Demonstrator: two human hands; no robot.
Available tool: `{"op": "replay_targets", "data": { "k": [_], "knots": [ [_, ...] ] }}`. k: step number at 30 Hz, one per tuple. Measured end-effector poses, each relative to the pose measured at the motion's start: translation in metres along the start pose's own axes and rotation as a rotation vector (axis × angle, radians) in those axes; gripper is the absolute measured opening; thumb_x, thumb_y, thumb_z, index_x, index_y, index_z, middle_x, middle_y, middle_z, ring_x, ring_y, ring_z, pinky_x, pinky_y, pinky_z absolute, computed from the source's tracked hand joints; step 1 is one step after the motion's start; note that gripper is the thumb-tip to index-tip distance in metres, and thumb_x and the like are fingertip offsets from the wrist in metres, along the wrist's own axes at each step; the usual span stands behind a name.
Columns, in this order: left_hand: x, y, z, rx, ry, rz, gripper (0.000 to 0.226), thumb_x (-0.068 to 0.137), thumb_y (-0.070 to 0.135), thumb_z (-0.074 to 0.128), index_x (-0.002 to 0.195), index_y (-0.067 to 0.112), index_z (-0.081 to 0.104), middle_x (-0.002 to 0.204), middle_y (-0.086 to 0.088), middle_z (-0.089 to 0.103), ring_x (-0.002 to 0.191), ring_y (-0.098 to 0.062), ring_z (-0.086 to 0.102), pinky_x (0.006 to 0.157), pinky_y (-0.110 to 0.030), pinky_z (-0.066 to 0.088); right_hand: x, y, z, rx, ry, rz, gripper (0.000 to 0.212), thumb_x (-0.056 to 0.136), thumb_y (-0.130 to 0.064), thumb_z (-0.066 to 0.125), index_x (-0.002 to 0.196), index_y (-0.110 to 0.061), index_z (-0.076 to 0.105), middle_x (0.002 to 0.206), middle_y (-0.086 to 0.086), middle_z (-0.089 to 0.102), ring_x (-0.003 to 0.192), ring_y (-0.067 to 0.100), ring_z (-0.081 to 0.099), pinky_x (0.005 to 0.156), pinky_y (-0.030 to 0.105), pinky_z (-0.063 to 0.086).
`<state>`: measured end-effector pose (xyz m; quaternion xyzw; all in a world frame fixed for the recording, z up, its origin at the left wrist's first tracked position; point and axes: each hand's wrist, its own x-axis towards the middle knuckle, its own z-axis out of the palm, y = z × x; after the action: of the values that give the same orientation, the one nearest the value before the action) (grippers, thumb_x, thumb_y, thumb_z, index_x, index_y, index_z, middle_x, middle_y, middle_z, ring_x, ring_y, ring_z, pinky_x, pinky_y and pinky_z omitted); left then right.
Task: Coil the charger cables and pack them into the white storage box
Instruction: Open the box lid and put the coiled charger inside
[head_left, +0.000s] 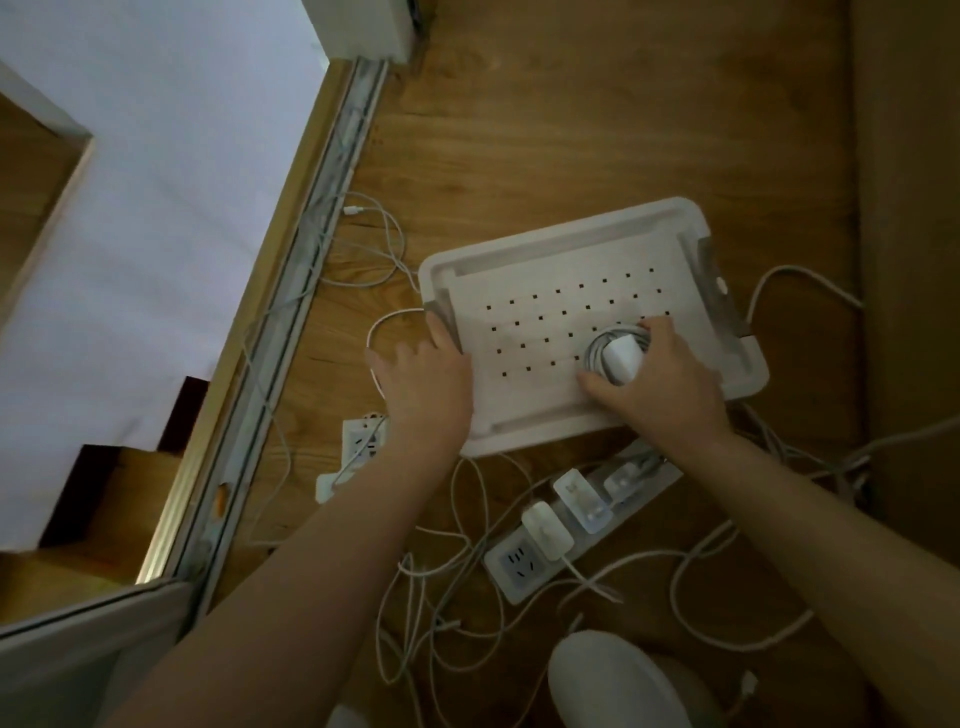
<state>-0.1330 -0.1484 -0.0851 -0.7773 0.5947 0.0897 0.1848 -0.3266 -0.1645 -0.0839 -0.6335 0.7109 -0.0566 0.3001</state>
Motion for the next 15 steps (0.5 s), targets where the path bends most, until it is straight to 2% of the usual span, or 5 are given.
{"op": "replay_targets", "data": {
  "k": [4,7,9,12,15],
  "knots": [
    [0.004,-0.003,0.008,0.056,0.047,0.044,0.057,0.092,0.013,0.047,0.142,0.0,0.023,0.12,-0.01,0.055,0.113,-0.031,0.049,0.102,-0.061,0.027,0.002,0.002,0.005,0.009,0.011,-0.004,0.075,0.074,-0.057,0.065,0.129,-0.017,0.034,0.121,0.008,0.052,0.102,0.026,0.055,0.073,0.028,0.039],
    [0.006,-0.014,0.01,-0.039,-0.032,-0.002,0.027,0.088,0.008,0.05,0.115,0.011,0.053,0.113,-0.006,0.05,0.109,-0.029,0.046,0.097,-0.053,0.033,0.002,0.002,0.005,0.013,0.03,-0.001,0.074,0.074,-0.056,0.065,0.129,-0.017,0.035,0.121,0.009,0.052,0.104,0.027,0.055,0.073,0.028,0.039],
    [0.004,-0.017,0.01,-0.074,-0.039,0.0,0.021,0.09,0.009,0.045,0.11,0.011,0.052,0.116,-0.006,0.049,0.111,-0.029,0.045,0.096,-0.05,0.033,0.002,0.003,0.006,0.013,0.036,-0.005,0.074,0.074,-0.056,0.065,0.129,-0.016,0.035,0.122,0.009,0.052,0.104,0.027,0.055,0.073,0.029,0.04],
    [0.0,-0.012,0.007,-0.21,0.092,-0.052,0.033,0.097,0.021,0.036,0.129,0.015,0.04,0.132,-0.009,0.043,0.122,-0.031,0.039,0.099,-0.05,0.03,0.003,0.003,0.006,0.007,0.042,-0.014,0.074,0.075,-0.057,0.065,0.129,-0.016,0.034,0.121,0.009,0.051,0.102,0.027,0.055,0.072,0.029,0.041],
    [-0.006,0.005,-0.002,-0.33,0.34,0.153,0.051,0.096,0.026,0.041,0.144,0.022,0.023,0.144,-0.009,0.032,0.132,-0.029,0.03,0.106,-0.048,0.025,0.004,0.002,0.006,0.014,0.037,-0.005,0.076,0.074,-0.058,0.064,0.13,-0.016,0.034,0.122,0.008,0.051,0.104,0.026,0.056,0.071,0.027,0.04]
  ]
}}
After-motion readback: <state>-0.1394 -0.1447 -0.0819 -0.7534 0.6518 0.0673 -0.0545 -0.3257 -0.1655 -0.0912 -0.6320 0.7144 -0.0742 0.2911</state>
